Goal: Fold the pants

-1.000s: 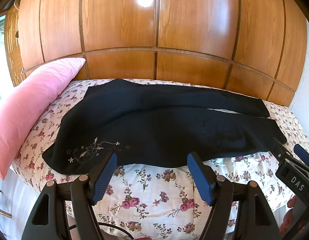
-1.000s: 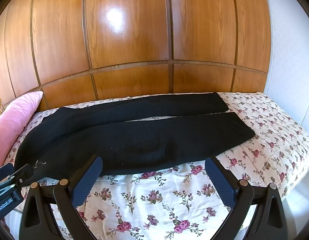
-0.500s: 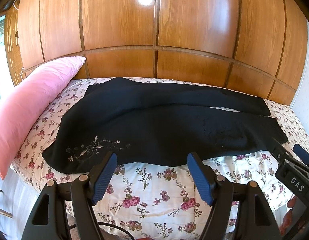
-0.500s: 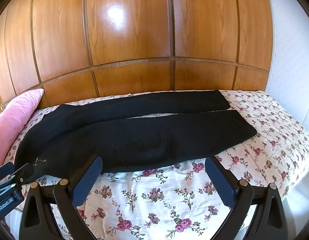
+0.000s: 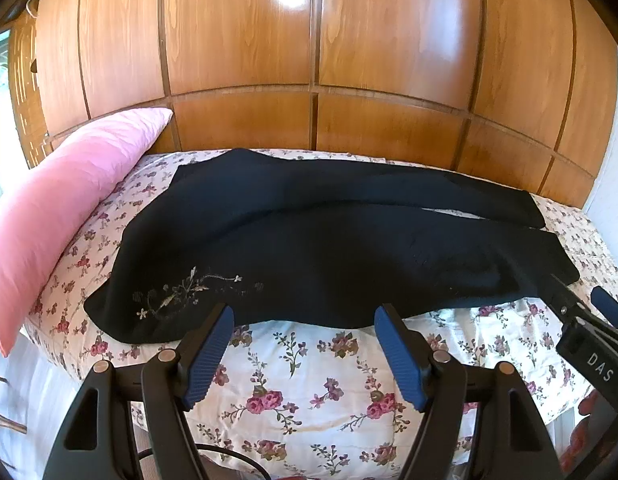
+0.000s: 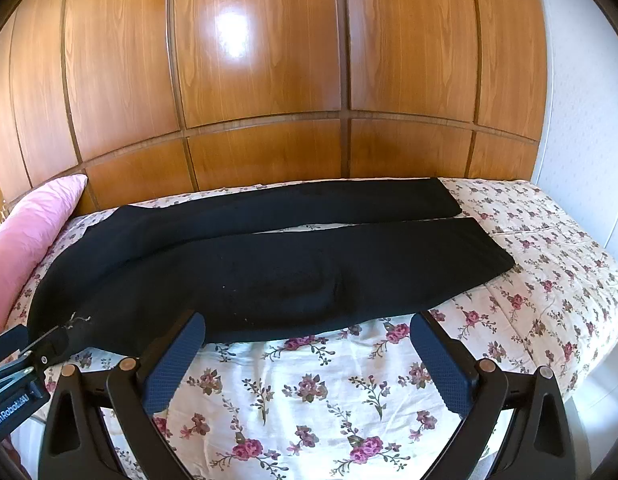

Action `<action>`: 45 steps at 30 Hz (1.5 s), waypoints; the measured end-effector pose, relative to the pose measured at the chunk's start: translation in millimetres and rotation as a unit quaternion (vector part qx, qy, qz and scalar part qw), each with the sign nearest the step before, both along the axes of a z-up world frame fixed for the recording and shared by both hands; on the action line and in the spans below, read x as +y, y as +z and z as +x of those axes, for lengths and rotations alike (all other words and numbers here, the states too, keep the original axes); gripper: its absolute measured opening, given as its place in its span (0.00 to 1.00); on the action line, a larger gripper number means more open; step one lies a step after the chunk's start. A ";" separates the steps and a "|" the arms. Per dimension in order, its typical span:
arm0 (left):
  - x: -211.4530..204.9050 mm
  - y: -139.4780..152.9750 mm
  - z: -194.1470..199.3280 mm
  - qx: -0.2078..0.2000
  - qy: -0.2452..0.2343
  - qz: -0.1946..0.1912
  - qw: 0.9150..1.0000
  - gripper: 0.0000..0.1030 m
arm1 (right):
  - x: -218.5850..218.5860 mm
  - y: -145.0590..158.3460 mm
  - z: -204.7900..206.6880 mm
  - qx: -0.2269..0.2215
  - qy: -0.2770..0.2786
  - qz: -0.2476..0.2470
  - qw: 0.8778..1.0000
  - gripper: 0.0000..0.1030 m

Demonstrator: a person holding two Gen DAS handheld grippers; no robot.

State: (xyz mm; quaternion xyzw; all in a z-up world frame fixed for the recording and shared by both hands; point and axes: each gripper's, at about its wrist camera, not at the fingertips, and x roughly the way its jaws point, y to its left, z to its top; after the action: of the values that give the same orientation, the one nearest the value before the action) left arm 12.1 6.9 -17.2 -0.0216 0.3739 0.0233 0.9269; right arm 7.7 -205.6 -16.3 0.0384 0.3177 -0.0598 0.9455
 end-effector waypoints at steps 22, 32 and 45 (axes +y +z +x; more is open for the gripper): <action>10.6 -19.0 9.0 0.029 0.009 -0.006 1.000 0.72 | -17.3 -14.7 13.7 0.029 -0.018 -0.010 0.999 1.00; 33.6 -41.4 27.5 0.100 -0.034 -0.110 0.988 0.72 | -46.9 -28.9 26.8 0.039 -0.018 -0.024 0.999 1.00; 90.3 -70.8 45.3 0.153 -0.070 -0.337 0.926 0.84 | -155.9 -62.3 49.0 0.063 -0.041 0.102 0.992 1.00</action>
State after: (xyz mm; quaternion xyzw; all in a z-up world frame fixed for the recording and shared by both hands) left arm 57.4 97.2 -88.0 -0.3021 0.4979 -0.1658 0.7958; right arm 56.6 -361.5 -78.7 0.1441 0.3792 -0.0679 0.9115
